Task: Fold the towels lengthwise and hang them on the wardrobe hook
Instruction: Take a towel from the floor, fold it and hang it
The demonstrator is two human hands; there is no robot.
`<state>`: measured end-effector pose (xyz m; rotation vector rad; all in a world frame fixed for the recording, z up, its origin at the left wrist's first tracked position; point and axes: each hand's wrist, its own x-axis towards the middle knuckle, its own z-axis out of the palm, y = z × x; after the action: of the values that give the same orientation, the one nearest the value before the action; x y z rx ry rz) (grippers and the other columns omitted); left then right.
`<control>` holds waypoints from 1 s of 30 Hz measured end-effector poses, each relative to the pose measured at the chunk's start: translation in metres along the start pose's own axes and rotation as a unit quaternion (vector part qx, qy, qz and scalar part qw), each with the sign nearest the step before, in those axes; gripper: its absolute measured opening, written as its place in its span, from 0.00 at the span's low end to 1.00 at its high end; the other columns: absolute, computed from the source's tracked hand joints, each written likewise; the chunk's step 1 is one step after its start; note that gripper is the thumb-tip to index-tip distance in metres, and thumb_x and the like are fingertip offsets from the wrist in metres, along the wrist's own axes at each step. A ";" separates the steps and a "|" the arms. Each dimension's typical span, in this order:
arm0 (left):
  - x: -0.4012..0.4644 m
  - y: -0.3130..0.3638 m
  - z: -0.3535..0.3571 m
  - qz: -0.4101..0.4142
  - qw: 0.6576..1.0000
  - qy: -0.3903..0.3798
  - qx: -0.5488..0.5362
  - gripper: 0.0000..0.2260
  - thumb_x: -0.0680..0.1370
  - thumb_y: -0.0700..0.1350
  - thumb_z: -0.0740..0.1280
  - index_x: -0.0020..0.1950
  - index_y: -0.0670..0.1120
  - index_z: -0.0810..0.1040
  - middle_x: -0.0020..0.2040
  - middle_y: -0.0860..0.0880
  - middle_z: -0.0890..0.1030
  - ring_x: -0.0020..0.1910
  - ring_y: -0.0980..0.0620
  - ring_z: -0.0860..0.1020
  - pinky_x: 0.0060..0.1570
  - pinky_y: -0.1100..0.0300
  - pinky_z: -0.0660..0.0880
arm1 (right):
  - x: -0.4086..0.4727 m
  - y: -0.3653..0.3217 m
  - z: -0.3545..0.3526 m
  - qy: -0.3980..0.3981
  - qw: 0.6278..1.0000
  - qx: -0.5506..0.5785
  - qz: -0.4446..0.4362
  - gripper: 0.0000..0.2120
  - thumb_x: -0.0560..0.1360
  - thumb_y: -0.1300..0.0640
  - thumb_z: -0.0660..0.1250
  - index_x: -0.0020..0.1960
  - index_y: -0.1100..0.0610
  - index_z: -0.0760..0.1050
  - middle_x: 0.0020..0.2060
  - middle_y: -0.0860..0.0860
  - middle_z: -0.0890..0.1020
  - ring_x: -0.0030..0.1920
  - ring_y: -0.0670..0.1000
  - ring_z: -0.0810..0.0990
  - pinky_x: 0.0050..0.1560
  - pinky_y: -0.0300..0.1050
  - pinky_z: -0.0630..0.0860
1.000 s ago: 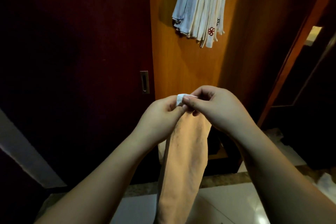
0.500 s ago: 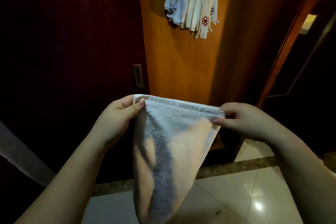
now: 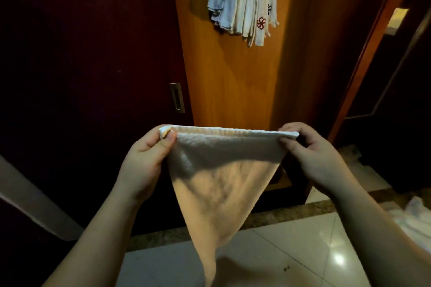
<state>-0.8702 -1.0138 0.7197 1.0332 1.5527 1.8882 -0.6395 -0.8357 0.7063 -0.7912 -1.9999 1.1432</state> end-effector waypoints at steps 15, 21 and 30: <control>-0.005 0.003 0.015 0.045 0.997 0.029 -0.047 0.09 0.79 0.46 0.65 0.48 0.52 0.86 0.46 0.47 0.85 0.48 0.50 0.82 0.52 0.53 0.75 | 0.006 -0.014 0.008 0.164 0.970 0.075 -0.162 0.05 0.76 0.36 0.64 0.46 0.33 0.77 0.41 0.35 0.82 0.40 0.37 0.79 0.39 0.30 0.74; -0.004 0.009 0.018 0.030 0.996 -0.004 -0.079 0.11 0.75 0.45 0.63 0.44 0.51 0.87 0.40 0.48 0.85 0.40 0.53 0.82 0.43 0.62 0.79 | 0.009 -0.008 -0.014 -0.102 0.971 0.214 -0.010 0.38 0.51 0.29 0.80 0.55 0.49 0.83 0.53 0.50 0.86 0.53 0.51 0.85 0.49 0.42 0.81; 0.001 0.010 0.006 -0.032 0.996 -0.043 -0.078 0.11 0.74 0.42 0.66 0.49 0.41 0.85 0.47 0.39 0.85 0.45 0.44 0.83 0.48 0.53 0.80 | 0.011 0.011 -0.010 -0.140 0.953 0.253 0.087 0.33 0.61 0.32 0.78 0.56 0.56 0.84 0.56 0.61 0.84 0.59 0.61 0.82 0.62 0.57 0.77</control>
<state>-0.8650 -1.0117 0.7306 0.9728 1.3512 1.8631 -0.6355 -0.8178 0.7033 -0.5655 -1.7470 1.8612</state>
